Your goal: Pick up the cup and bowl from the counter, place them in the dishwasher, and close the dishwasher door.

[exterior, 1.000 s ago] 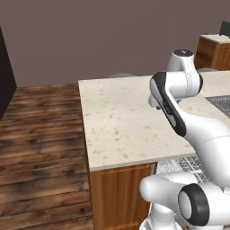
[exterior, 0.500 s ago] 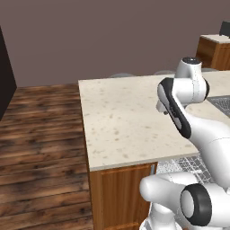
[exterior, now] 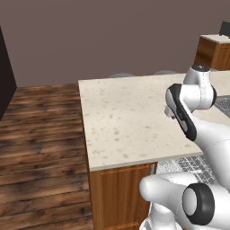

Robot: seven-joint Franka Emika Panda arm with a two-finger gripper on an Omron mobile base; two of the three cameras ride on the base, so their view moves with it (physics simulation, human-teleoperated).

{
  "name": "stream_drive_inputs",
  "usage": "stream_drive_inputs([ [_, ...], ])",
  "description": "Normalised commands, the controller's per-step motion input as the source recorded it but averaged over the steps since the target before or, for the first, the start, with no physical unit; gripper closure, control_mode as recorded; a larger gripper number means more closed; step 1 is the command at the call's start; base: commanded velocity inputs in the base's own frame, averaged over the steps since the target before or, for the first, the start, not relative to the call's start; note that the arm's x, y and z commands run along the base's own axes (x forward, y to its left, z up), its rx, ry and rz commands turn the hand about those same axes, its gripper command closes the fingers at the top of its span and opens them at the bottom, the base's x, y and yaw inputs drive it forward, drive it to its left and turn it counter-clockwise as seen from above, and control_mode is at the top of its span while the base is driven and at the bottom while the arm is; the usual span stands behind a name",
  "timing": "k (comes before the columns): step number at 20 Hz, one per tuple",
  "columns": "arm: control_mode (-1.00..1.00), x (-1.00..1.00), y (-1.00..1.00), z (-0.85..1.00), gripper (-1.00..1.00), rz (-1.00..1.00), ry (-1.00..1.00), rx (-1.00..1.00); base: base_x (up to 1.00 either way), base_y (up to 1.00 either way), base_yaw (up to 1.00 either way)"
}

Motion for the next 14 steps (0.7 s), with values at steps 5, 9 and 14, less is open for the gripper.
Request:
stream_drive_inputs([
  [5,-1.00,0.00,-0.38,-0.23,-1.00,0.00,0.00,0.00,0.00,0.00,0.00],
  [9,-1.00,0.00,-0.38,-0.27,-1.00,0.00,0.00,0.00,0.00,0.00,0.00],
  [14,-1.00,0.02,-0.36,-0.28,-1.00,0.00,0.00,0.00,0.00,0.00,0.00],
])
